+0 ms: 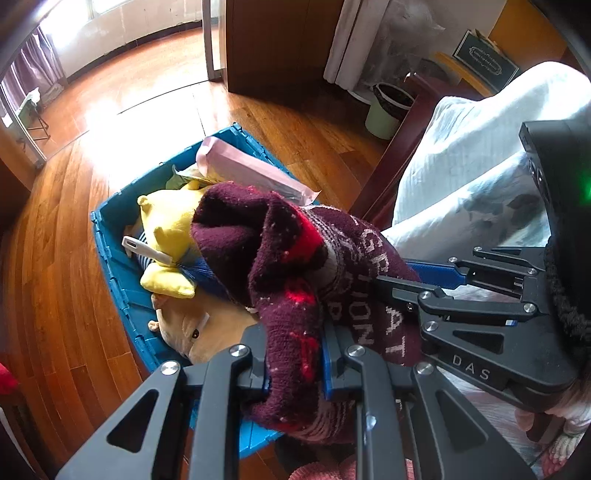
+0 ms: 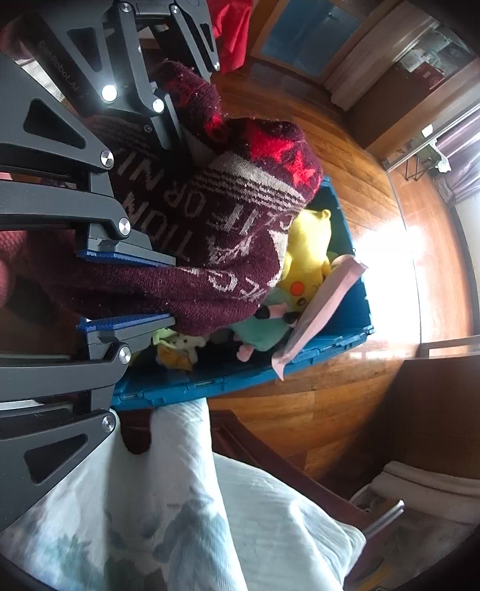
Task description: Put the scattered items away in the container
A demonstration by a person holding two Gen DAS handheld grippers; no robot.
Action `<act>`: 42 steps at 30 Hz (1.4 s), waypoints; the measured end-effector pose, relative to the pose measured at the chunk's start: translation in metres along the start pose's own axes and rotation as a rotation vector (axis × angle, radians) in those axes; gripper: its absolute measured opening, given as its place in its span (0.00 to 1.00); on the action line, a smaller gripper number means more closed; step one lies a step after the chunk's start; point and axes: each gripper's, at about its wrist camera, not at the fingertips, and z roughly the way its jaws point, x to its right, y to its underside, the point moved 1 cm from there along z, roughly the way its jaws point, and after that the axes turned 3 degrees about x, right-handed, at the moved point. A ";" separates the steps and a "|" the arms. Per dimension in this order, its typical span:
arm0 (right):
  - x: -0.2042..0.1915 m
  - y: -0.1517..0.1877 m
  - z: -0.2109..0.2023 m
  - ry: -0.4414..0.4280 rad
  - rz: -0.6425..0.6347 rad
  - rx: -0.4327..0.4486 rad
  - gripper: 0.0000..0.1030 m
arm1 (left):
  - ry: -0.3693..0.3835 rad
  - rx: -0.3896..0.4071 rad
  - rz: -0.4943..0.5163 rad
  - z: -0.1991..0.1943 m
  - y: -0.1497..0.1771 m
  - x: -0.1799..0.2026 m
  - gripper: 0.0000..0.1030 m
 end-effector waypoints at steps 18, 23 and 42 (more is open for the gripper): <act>0.025 0.012 0.130 0.023 0.004 -0.045 0.34 | -0.063 -0.065 -0.053 0.137 0.025 -0.050 0.38; 0.030 0.013 0.134 0.041 0.025 -0.053 0.55 | -0.108 -0.054 -0.072 0.134 0.025 -0.059 0.66; -0.001 0.008 0.021 0.132 0.014 -0.122 0.97 | -0.215 -0.147 -0.114 0.024 0.016 -0.058 0.66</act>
